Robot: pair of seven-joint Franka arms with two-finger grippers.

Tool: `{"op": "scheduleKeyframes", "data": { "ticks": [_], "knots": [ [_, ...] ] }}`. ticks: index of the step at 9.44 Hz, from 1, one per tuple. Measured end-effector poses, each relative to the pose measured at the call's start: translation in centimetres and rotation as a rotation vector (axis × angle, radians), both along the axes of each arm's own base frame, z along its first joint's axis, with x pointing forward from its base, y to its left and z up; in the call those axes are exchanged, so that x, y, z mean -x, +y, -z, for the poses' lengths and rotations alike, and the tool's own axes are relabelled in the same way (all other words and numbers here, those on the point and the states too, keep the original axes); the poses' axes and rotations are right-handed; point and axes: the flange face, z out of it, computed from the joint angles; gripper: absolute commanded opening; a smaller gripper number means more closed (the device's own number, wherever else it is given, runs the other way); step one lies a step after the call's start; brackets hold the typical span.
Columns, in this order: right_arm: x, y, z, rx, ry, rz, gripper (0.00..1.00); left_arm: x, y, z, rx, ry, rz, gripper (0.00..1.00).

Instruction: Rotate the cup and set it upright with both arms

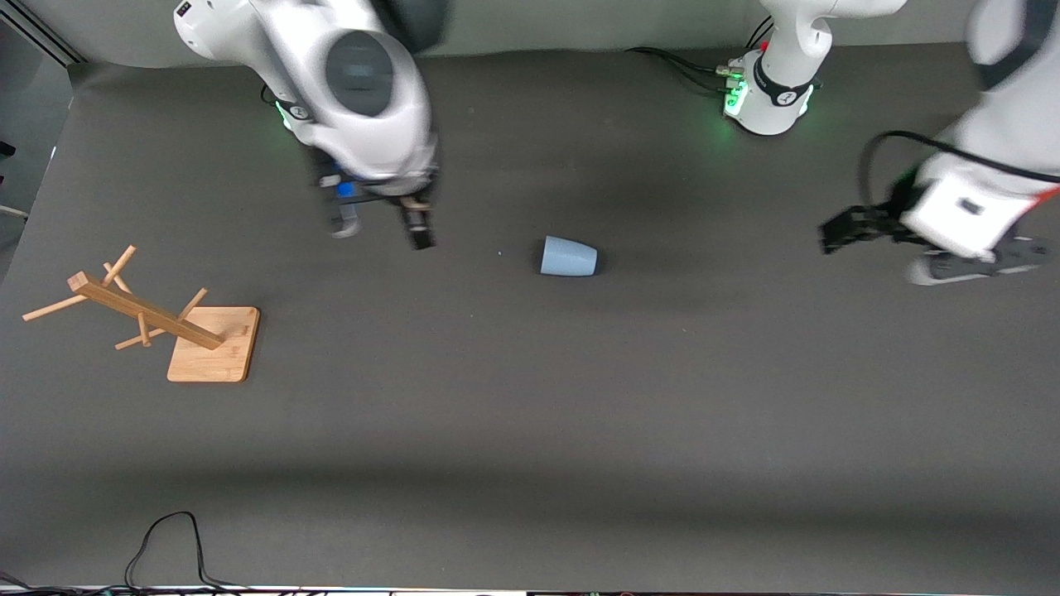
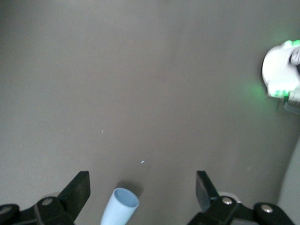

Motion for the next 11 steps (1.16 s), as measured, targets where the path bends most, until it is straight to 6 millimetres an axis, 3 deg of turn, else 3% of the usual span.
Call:
{"op": "scheduleKeyframes", "data": {
  "ticks": [3, 5, 6, 8, 11],
  "knots": [
    [-2.1, -15.0, -4.2, -0.140, 0.017, -0.262, 1.00, 1.8, -10.4, 2.6, -0.149, 0.006, -0.098, 1.00],
    [-2.8, -24.1, -5.4, -0.218, 0.006, -0.446, 1.00, 3.1, -17.3, 5.6, -0.256, 0.023, -0.111, 1.00],
    [-3.2, -27.6, -5.5, -0.243, -0.010, -0.526, 1.00, 3.7, -20.6, 7.6, -0.303, 0.019, -0.108, 1.00],
    [-3.9, -32.6, -5.5, -0.267, -0.053, -0.663, 1.00, 6.5, -27.8, 13.0, -0.408, 0.001, -0.056, 1.00],
    [-4.6, -36.1, -5.1, -0.263, -0.122, -0.882, 1.00, 13.1, -37.0, 22.0, -0.564, -0.050, 0.116, 1.00]
  ]
}}
